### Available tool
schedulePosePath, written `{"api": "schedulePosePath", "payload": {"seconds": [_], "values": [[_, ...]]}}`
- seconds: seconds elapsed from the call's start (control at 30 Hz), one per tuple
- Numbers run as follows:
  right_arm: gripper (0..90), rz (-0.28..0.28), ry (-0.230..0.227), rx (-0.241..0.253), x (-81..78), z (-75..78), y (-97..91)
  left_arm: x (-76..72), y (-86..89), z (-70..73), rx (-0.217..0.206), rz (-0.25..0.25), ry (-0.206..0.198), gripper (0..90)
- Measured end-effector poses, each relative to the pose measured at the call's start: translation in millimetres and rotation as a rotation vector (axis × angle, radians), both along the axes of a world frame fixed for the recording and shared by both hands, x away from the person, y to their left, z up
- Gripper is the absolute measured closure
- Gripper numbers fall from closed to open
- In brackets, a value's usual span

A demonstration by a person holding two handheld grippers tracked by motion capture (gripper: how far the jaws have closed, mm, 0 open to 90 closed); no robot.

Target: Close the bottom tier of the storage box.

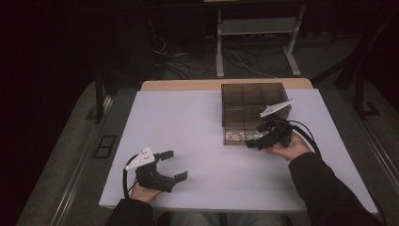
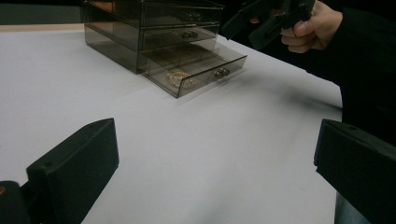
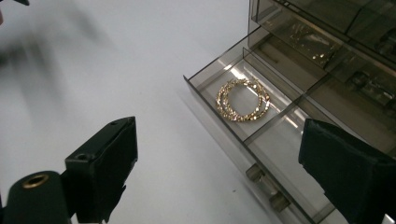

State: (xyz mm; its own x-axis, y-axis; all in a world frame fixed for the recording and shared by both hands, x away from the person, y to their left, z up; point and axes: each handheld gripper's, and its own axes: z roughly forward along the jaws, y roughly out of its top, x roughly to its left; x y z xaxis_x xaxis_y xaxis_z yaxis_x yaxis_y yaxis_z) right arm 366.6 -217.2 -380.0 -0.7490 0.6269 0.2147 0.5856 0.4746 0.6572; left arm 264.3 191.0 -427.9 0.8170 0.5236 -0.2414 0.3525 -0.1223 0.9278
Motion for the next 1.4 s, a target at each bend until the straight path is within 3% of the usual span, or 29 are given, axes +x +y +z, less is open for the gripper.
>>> {"api": "schedulePosePath", "payload": {"seconds": [0.3, 0.77, 1.1, 1.4], "values": [[11.0, 0.021, 0.009, 0.008, -10.0, -2.6, -9.6, -0.2, -0.2, 0.0, 0.003, 0.001, -0.001, 0.0], [14.7, 0.034, 0.059, -0.041, -16.8, -25.0, -18.3, -0.4, -0.5, 0.0, 0.003, 0.000, -0.003, 0.0], [53.3, 0.003, 0.056, -0.052, -14.4, -32.0, -24.2, -0.3, -0.5, -0.1, 0.003, -0.001, -0.002, 0.0], [81.5, -0.004, 0.065, -0.057, -10.9, -39.3, -26.9, -0.2, -0.5, -0.2, 0.004, -0.001, 0.000, 0.0]]}}
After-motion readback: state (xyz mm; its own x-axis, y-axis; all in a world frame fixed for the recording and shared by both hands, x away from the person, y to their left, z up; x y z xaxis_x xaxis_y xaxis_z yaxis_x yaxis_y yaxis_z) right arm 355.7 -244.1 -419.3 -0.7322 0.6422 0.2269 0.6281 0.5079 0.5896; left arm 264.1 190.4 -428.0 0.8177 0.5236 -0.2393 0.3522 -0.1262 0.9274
